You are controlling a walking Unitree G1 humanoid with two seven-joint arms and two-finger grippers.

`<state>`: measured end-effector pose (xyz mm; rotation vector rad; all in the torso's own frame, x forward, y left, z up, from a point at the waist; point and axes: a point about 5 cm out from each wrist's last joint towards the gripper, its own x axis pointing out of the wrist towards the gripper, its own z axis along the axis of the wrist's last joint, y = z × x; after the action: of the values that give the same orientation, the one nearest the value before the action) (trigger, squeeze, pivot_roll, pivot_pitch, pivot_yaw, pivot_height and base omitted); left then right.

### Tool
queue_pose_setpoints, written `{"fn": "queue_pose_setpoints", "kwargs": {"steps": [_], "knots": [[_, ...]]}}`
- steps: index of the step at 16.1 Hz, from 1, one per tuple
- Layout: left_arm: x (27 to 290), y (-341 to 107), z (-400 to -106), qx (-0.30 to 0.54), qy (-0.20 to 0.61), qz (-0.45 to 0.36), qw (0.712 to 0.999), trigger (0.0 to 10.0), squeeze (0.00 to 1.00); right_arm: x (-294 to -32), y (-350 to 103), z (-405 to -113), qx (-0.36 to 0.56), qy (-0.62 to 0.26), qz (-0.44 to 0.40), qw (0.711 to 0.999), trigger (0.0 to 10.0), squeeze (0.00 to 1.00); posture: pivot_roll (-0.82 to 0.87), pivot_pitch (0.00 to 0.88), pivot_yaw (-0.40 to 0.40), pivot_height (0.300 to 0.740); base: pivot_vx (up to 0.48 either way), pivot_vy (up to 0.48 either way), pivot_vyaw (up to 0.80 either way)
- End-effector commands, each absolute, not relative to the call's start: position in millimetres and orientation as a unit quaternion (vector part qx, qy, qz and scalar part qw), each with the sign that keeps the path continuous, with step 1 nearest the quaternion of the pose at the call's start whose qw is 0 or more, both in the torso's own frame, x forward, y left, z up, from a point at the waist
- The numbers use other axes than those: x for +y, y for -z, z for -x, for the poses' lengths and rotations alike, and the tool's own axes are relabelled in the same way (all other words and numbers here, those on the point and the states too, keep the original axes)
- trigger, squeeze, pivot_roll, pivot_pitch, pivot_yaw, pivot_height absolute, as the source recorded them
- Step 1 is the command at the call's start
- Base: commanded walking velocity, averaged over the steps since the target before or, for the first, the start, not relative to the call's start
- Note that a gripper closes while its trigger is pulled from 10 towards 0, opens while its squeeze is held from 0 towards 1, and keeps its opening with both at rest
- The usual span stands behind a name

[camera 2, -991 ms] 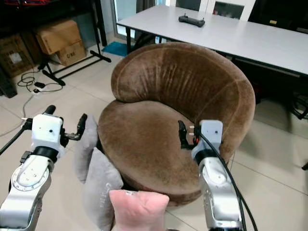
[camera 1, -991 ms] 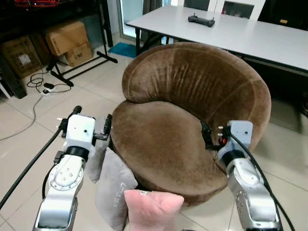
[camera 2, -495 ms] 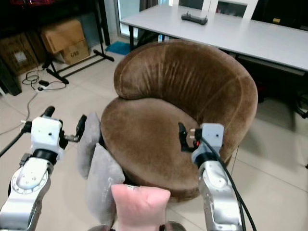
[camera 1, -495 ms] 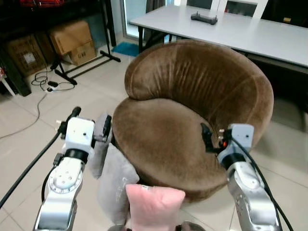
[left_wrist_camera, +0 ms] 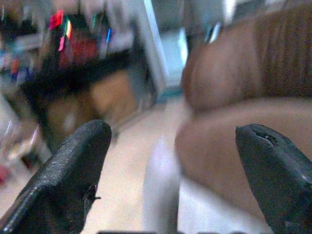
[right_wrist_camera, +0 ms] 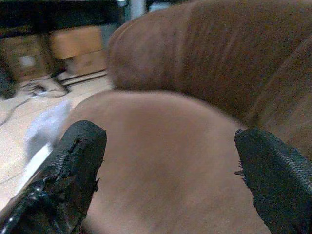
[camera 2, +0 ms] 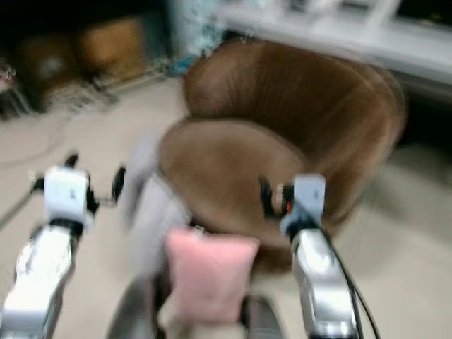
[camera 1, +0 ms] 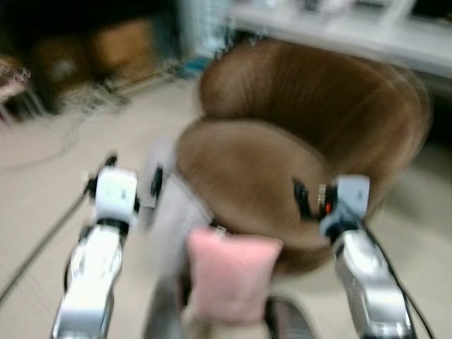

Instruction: Move the pillow to the sofa from floor

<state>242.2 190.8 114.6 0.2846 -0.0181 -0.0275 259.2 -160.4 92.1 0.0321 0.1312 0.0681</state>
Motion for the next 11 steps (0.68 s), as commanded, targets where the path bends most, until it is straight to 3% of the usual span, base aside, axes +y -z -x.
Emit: {"fn": "queue_pose_setpoints", "kwargs": {"steps": [1,6,11], "knots": [[193.4,-126.8,-246.7,-0.033,0.004,-0.152,0.988,10.0,0.00,-155.9,-91.8,-259.5,0.068,-0.043,-0.022,0.997,10.0,0.00,0.00,0.000,-0.010,0.565,0.000,0.000,0.00],[192.3,-124.0,-245.1,-0.027,0.017,-0.130,0.991,10.0,0.00,-156.1,-90.1,-261.9,0.075,-0.045,-0.009,0.996,10.0,0.00,0.00,0.000,-0.015,0.556,0.000,0.000,0.00],[191.0,-124.9,-245.6,-0.028,0.020,-0.124,0.992,10.0,0.00,-156.8,-90.0,-265.7,0.077,-0.048,0.006,0.996,10.0,0.00,0.00,0.000,-0.021,0.556,0.299,0.000,0.00]]}}
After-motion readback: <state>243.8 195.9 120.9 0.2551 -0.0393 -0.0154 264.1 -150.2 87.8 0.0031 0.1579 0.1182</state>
